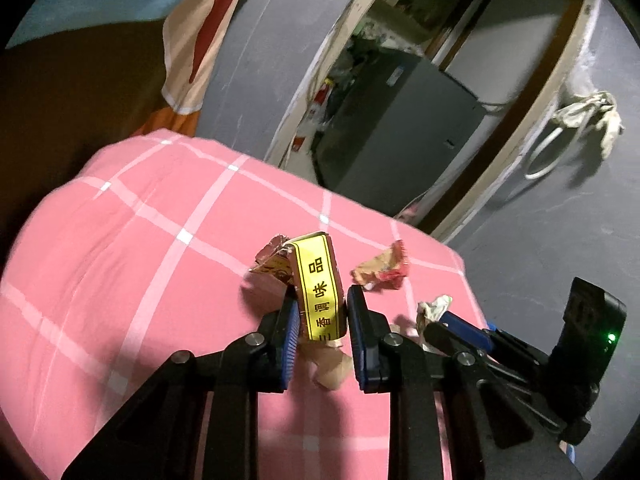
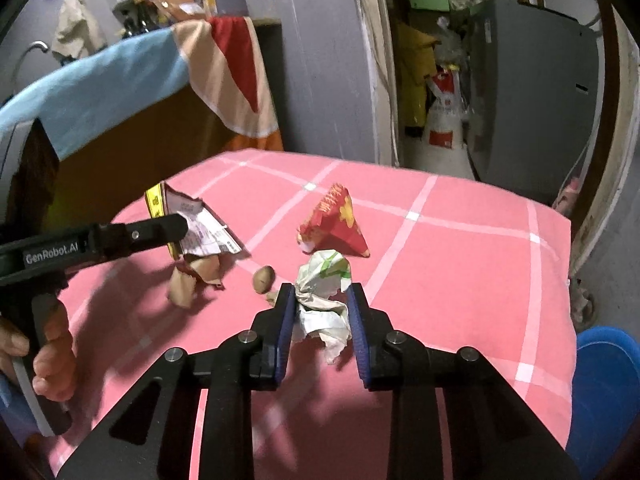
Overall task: Collect trash
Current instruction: 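Grasp the yellow-labelled wrapper with the left tool while the right grasps the white-green wrapper, then carry both wrappers over the blue bucket and open both tools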
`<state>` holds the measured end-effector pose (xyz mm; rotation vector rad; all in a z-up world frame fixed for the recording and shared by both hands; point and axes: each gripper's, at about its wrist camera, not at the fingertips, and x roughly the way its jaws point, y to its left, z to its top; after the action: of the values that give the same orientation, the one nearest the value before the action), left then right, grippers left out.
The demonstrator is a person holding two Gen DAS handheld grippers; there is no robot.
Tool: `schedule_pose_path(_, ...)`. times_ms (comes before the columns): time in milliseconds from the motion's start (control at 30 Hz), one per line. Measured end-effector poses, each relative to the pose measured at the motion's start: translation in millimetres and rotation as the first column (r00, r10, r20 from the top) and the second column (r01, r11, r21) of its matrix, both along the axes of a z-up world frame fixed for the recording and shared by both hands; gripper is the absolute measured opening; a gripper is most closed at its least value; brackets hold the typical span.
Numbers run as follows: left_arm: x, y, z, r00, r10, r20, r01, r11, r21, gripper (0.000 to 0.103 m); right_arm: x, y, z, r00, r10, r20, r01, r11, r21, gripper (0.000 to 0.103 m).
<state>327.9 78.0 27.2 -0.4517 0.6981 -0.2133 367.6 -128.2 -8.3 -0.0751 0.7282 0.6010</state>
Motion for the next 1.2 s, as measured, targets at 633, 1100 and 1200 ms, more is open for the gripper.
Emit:
schedule_pose_path(633,-67.2,-75.7,70.2,0.920,-0.087,0.383,0.022,0.985,0.172,0.020,-83.1,-56.5,78.8,0.877,-0.112,0.468,0.023,0.981,0.192,0.025)
schedule_pose_path(1100,-76.7,-179.8,88.8,0.822,-0.271,0.502,0.148,0.951,0.271,0.020,-116.7,-148.7,111.2,0.773,-0.309,0.555,0.193,0.947,0.258,0.026)
schedule_pose_path(1200,-69.9,-201.7,85.5,0.817,-0.303,0.490,0.190,0.945,0.267,0.020,-118.5,-170.8,111.5,0.759,-0.350,0.549,0.247,0.935,0.255,0.026)
